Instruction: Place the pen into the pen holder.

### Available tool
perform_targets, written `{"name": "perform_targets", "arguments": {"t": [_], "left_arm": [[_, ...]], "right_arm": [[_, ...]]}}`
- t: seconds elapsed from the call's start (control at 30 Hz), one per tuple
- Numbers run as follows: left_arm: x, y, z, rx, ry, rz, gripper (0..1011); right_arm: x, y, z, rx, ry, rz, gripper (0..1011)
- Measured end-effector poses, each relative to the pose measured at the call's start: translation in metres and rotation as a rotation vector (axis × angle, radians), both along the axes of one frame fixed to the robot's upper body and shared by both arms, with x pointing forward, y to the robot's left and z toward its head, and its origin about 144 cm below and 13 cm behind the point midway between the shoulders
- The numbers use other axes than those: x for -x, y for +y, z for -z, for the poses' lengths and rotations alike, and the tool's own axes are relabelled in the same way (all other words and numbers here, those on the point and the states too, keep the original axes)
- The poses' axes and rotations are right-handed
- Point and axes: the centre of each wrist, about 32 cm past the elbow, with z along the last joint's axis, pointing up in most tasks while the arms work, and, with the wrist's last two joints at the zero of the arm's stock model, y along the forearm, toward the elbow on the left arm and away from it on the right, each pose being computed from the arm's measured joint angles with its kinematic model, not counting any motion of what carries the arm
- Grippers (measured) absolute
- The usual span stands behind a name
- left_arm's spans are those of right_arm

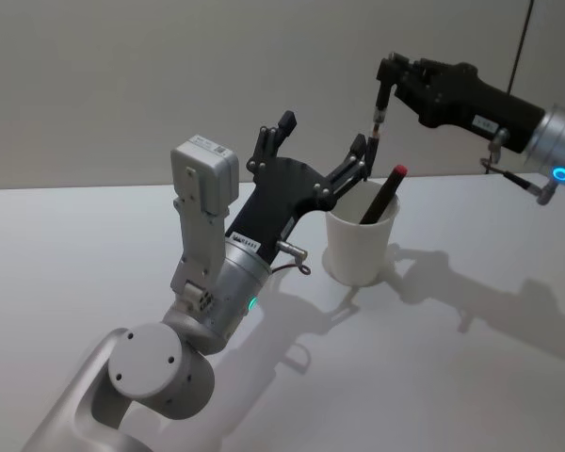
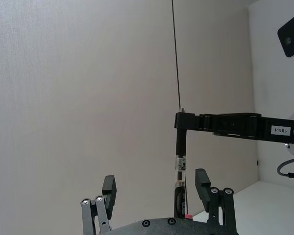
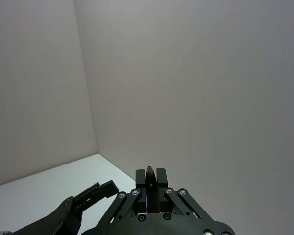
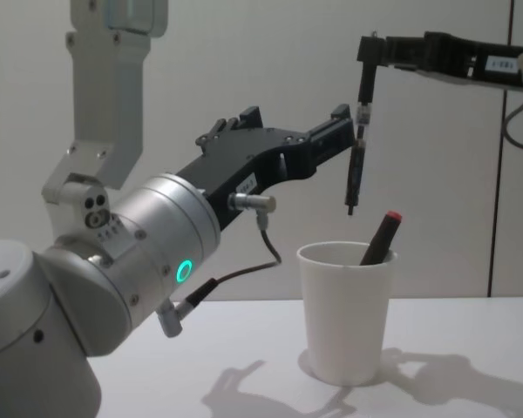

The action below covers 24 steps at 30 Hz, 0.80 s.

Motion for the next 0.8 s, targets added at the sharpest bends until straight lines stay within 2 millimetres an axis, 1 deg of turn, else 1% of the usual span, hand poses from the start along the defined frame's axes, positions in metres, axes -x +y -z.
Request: {"name": "perform_targets", "arguments": {"t": [0.8], "left_arm": [[0.0,0.0,0.0,0.0,0.0,0.0,1001]], "right_arm": [[-0.0021,-0.0041,0.0042,0.005,0.001,0.032,120]]}}
